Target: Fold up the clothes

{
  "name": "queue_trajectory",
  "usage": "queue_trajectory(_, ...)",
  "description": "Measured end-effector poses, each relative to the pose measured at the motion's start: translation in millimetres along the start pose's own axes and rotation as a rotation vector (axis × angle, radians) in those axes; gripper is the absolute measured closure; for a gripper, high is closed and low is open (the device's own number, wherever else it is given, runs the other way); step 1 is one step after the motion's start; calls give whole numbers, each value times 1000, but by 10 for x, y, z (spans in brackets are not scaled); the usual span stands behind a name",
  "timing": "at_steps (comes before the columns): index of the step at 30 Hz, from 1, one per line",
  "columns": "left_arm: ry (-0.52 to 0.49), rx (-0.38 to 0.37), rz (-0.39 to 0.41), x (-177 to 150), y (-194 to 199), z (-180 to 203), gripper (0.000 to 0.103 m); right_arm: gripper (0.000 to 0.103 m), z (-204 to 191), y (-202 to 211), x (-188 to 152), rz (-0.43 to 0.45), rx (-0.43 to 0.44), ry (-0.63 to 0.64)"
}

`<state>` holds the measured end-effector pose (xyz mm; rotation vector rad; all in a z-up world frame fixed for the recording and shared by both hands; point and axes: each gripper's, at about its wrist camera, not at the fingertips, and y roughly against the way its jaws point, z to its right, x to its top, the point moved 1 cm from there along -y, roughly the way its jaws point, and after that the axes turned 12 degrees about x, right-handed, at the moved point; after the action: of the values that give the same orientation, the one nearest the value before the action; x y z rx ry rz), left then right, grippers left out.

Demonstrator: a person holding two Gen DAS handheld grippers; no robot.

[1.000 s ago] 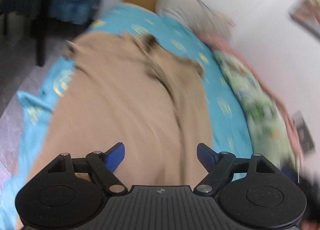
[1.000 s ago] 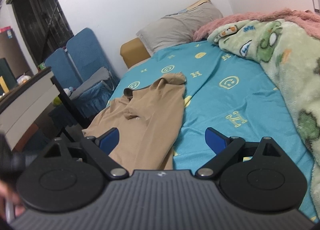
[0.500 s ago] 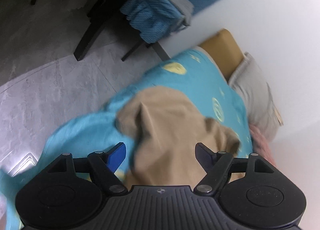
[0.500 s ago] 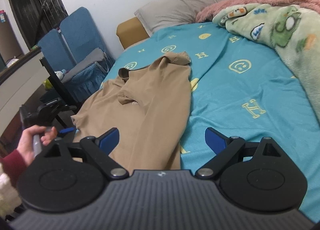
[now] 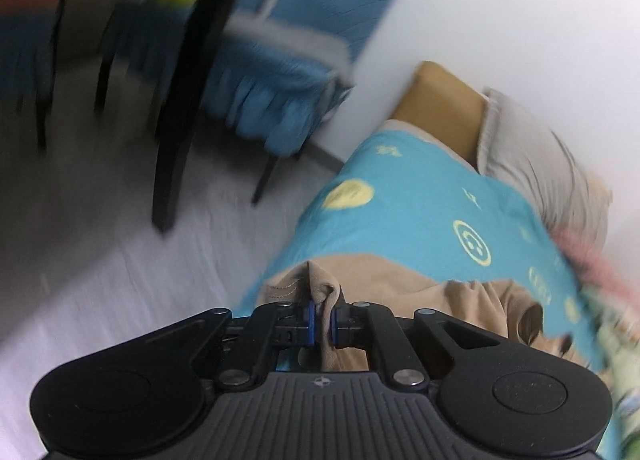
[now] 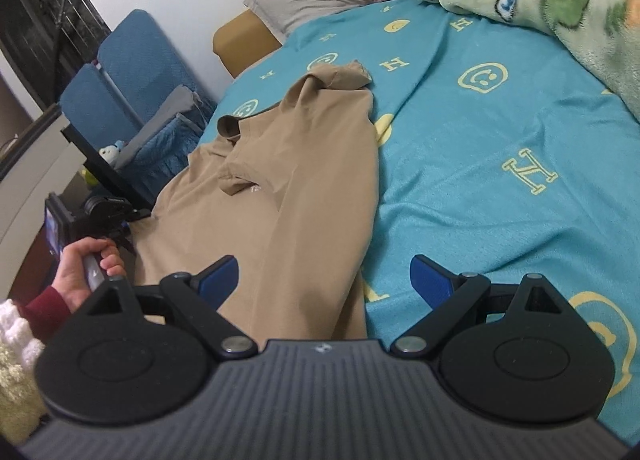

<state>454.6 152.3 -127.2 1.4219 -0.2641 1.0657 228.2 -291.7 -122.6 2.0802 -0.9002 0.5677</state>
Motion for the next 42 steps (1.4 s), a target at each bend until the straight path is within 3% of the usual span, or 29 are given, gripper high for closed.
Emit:
queue_trajectory(3, -205, 26, 100, 61, 327, 375, 96, 9, -59, 29, 9, 5, -4, 21)
queue_trajectory(9, -512, -24, 234, -85, 1005, 1289, 96, 9, -80, 163, 30, 36, 0, 21)
queue_trajectory(12, -629, -84, 253, -355, 1306, 1773, 96, 9, -58, 243, 55, 63, -7, 17)
queue_trajectory(16, -711, -164, 208, -846, 1514, 2314, 93, 9, -23, 298, 91, 92, -16, 15)
queue_trajectory(18, -694, -213, 159, -1027, 1552, 2443, 72, 9, -8, 309, 104, 103, -19, 18)
queue_trajectory(22, -661, -272, 109, -1257, 1641, 2428, 57, 9, 31, 337, 140, 128, -12, 17)
queue_trajectory(24, -636, -287, 109, -1307, 1764, 2242, 43, 9, 41, 352, 157, 142, -5, 17)
queue_trajectory(29, -593, -281, 123, -1404, 2188, 1651, 31, 9, 23, 382, 173, 162, 14, 28)
queue_trajectory(36, -574, -213, 171, -1508, 2863, 878, 26, 9, -152, 494, 117, 200, 23, 106)
queue_trajectory(42, -501, -249, 183, -1707, 3271, 451, 19, 9, -367, 643, 5, 234, 15, 200)
